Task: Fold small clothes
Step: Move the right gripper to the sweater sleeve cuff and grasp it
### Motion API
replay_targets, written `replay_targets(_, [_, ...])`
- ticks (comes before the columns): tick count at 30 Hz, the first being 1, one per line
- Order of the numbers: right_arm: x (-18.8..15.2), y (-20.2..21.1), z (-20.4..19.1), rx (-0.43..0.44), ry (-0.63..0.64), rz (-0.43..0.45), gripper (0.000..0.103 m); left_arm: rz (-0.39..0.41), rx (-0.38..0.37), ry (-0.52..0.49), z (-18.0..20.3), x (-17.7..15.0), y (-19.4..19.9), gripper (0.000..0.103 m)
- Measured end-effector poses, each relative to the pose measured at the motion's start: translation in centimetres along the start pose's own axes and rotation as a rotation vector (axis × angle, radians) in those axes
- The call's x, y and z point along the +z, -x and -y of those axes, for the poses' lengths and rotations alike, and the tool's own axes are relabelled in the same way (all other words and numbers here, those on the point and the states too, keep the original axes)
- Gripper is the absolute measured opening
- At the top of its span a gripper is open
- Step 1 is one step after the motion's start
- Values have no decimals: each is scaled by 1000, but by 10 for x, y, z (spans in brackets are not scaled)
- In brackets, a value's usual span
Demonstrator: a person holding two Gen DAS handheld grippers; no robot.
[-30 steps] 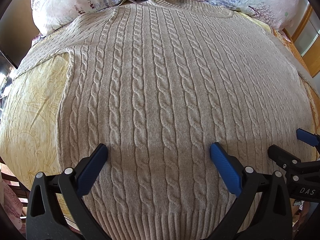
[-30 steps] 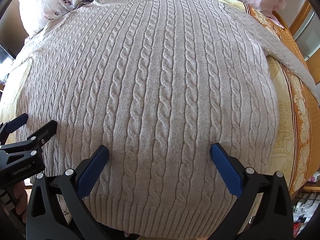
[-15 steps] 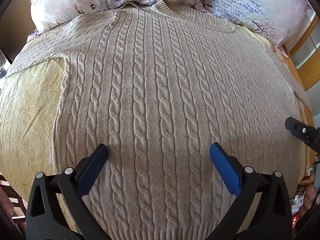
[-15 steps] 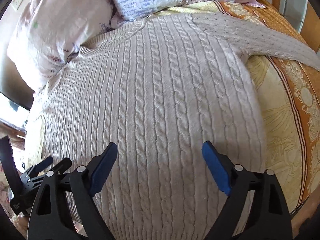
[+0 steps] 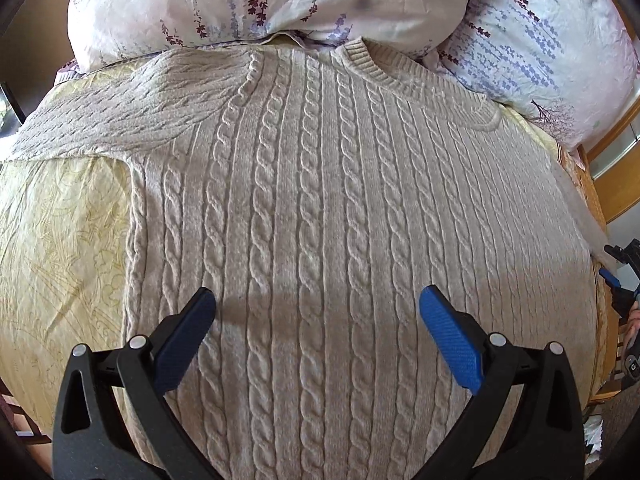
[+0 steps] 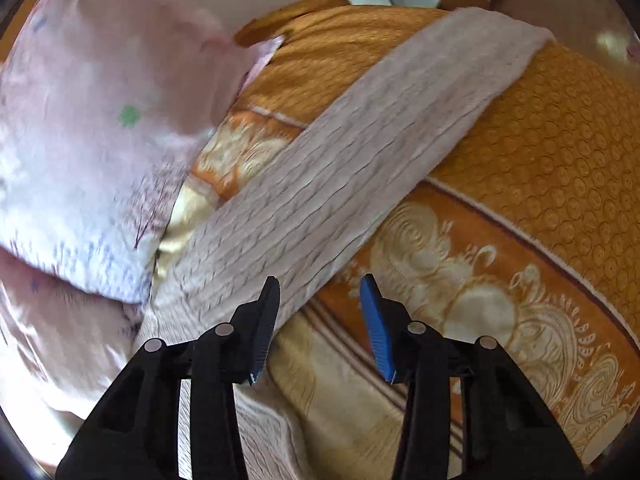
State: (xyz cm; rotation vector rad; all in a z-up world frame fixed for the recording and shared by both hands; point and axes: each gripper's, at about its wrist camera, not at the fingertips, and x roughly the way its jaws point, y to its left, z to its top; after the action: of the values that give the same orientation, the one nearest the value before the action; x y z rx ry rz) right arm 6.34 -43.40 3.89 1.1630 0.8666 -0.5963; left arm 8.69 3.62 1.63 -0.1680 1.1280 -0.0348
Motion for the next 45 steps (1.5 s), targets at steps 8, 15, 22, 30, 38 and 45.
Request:
replay_targets(8, [28,-5,24,35,-119,49,32,-3,-6,5,0,16,-13,101])
replay_targets(15, [37,-4,38,45,-162,105,16,-5,5,-4,2,22,-19,101])
replay_targets(22, [36,10,27,143,-79,194,10,-14,42,-34,6,26,-25,101])
replay_targets(30, [10,45,-50,479,223,159,10,-6,38,-31,5,28,-26,101])
replay_targets(38, [-116,-19,-141,473,646,-227,10,1,18,-20,3,29,-25,101])
replay_targets(45, [-141,-58,-135,350,631,-356,15,10,-4,-7,-2,28,-23,101])
